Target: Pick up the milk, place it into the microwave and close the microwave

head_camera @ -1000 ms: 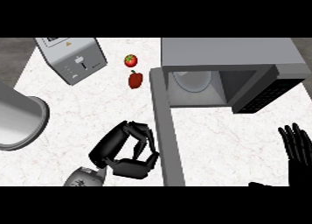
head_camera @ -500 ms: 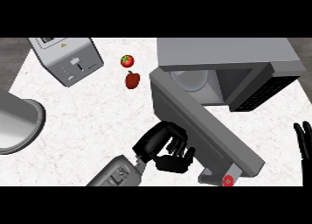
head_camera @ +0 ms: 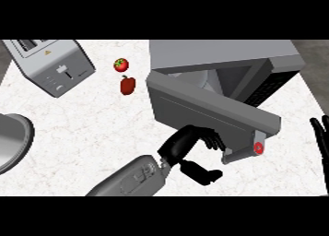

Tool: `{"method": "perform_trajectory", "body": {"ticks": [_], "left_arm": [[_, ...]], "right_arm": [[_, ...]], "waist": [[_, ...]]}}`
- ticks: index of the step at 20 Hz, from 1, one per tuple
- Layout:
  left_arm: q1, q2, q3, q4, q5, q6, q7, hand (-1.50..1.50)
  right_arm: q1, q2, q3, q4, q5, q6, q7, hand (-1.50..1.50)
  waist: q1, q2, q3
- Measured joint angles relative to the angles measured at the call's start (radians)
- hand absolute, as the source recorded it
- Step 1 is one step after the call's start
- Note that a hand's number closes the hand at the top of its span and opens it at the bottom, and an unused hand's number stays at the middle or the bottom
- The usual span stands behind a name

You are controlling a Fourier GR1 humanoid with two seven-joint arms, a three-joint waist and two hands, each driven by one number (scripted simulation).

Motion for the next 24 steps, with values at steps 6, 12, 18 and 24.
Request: {"method": "perform_trajectory", "body": {"ticks": [6, 12, 18, 24], "left_arm": [[-0.094, -0.004, 0.005, 0.02, 0.142, 0.062, -0.074, 1.5], [-0.192, -0.007, 0.023, 0.057, 0.247, 0.102, -0.115, 1.5], [-0.295, -0.007, 0.049, 0.116, 0.32, 0.138, -0.131, 1.5], [-0.364, 0.007, 0.071, 0.19, 0.382, 0.167, -0.134, 1.5]], "right_arm": [[-0.043, -0.034, 0.019, -0.055, -0.038, 0.046, 0.043, -1.5], [-0.083, -0.067, 0.026, -0.103, -0.07, 0.074, 0.083, -1.5], [-0.11, -0.097, 0.015, -0.137, -0.114, 0.091, 0.12, -1.5], [-0.133, -0.125, 0.011, -0.151, -0.156, 0.113, 0.154, -1.5]], "waist": [[-0.066, 0.016, -0.002], [-0.131, 0.029, -0.002], [-0.185, 0.039, 0.0], [-0.221, 0.053, 0.002]]}}
